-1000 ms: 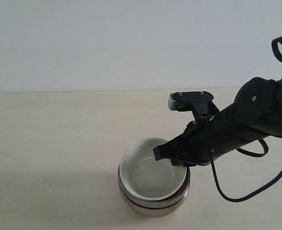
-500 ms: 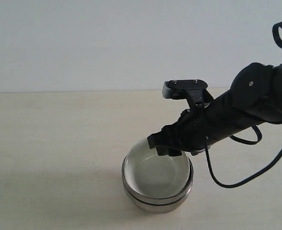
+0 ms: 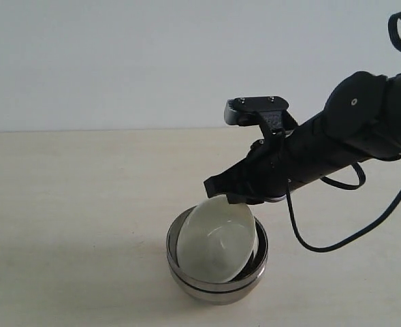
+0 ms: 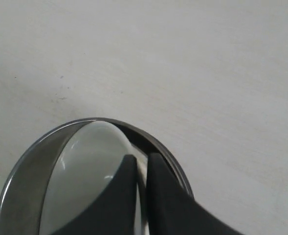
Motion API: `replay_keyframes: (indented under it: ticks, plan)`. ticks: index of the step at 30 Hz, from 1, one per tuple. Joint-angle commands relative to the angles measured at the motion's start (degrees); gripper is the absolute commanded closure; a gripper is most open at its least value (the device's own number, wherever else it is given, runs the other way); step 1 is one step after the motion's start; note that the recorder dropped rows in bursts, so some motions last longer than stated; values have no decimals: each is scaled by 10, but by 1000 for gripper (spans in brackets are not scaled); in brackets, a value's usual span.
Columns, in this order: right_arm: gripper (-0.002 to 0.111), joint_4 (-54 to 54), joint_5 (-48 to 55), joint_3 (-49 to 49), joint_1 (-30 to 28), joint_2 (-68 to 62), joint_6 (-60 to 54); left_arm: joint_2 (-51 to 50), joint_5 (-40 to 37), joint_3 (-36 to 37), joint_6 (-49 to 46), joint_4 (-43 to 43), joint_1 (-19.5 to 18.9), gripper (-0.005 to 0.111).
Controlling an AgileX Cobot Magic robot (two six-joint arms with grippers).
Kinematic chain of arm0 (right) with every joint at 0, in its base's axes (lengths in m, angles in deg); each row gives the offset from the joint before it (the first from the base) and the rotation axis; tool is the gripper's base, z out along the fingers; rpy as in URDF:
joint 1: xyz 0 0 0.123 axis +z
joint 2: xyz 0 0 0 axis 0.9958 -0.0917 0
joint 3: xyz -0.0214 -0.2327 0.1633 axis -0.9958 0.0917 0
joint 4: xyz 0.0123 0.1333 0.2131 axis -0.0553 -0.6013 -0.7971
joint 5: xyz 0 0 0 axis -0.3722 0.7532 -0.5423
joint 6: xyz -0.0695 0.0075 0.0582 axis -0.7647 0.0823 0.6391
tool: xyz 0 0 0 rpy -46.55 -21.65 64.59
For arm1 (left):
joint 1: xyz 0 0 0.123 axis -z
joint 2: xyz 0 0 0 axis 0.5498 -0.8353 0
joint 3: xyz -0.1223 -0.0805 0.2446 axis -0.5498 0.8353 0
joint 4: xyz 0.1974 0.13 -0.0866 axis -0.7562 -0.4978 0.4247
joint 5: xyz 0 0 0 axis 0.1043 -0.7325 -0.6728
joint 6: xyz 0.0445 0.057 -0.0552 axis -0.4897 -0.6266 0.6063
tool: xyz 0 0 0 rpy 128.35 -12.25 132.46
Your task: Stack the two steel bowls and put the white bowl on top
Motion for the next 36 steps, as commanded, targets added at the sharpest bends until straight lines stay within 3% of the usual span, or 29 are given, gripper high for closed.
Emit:
replay_keyframes:
  ticks: [1, 4, 9, 13, 19, 21, 25, 36]
  plan:
    - [108, 0, -8, -3, 1, 5, -4, 2, 4, 2, 3, 0, 3, 103]
    - [102, 0, -5, -3, 1, 5, -5, 2, 4, 2, 3, 0, 3, 103]
    - [71, 0, -7, -6, 1, 5, -14, 2, 4, 2, 3, 0, 3, 103]
    - [59, 0, -3, -12, 1, 9, -14, 2, 4, 2, 3, 0, 3, 103]
    - [67, 1, -15, -15, 1, 47, -31, 2, 4, 2, 3, 0, 3, 103]
    - [77, 1, -15, -15, 1, 61, -36, 2, 4, 2, 3, 0, 3, 103]
    - [108, 5, 5, -10, 1, 64, -58, 2, 4, 2, 3, 0, 3, 103]
    - [108, 5, -106, 70, 1, 34, -58, 2, 4, 2, 3, 0, 3, 103]
